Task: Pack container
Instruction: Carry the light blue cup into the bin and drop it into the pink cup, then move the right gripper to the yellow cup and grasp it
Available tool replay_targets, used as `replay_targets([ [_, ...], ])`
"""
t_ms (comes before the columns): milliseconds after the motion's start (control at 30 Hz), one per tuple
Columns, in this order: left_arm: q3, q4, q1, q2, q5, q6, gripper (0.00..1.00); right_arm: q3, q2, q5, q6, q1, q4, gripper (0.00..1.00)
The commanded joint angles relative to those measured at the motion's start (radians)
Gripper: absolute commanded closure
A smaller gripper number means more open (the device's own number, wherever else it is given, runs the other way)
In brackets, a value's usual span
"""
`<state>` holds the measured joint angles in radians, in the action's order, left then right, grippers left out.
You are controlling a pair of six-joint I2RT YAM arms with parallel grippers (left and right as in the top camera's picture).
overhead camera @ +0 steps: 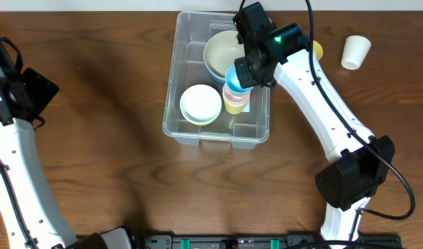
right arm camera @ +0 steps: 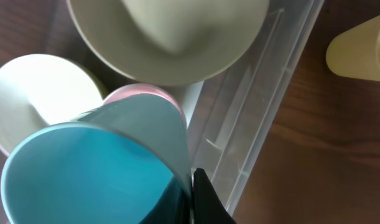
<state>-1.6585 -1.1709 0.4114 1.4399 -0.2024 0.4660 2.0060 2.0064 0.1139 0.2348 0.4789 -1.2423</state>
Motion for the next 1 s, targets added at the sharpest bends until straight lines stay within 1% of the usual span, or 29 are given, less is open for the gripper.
replay_targets([
  [0,-0.014,-0.003,0.005,0.000,-0.012,-0.013,0.02,-0.013,0.009,0.007,-0.034,-0.008,0.013,0.83],
  [33,-0.014,-0.003,0.005,0.000,-0.012,-0.013,0.02,-0.013,0.006,-0.001,-0.045,-0.008,0.021,0.72],
  [133,-0.014,-0.003,0.005,0.000,-0.012,-0.013,0.02,-0.011,0.000,-0.001,-0.046,-0.014,0.041,0.64],
  [200,-0.014,-0.003,0.005,0.000,-0.012,-0.013,0.02,-0.010,-0.007,-0.001,-0.045,-0.028,0.059,0.53],
  [333,-0.014,-0.003,0.005,0.000,-0.012,-0.013,0.02,0.006,-0.022,0.002,-0.019,-0.093,0.081,0.43],
  [500,-0.014,-0.003,0.005,0.000,-0.012,-0.013,0.02,0.032,-0.023,-0.023,-0.004,-0.251,0.127,0.38],
  [600,-0.014,-0.003,0.005,0.000,-0.012,-0.013,0.02,0.032,-0.018,-0.125,-0.006,-0.369,0.167,0.39],
  [667,-0.014,-0.003,0.005,0.000,-0.012,-0.013,0.02,0.032,-0.012,-0.207,-0.043,-0.434,0.190,0.40],
  [733,-0.014,-0.003,0.005,0.000,-0.012,-0.013,0.02,0.032,-0.006,-0.214,-0.043,-0.473,0.192,0.39],
  [800,-0.014,-0.003,0.005,0.000,-0.012,-0.013,0.02,0.032,0.008,-0.179,-0.049,-0.507,0.195,0.36],
  [867,-0.014,-0.003,0.005,0.000,-0.012,-0.013,0.02,0.032,0.030,-0.144,-0.048,-0.536,0.205,0.35],
  [967,-0.014,-0.003,0.005,0.000,-0.012,-0.013,0.02,0.032,0.074,-0.174,-0.049,-0.572,0.219,0.36],
])
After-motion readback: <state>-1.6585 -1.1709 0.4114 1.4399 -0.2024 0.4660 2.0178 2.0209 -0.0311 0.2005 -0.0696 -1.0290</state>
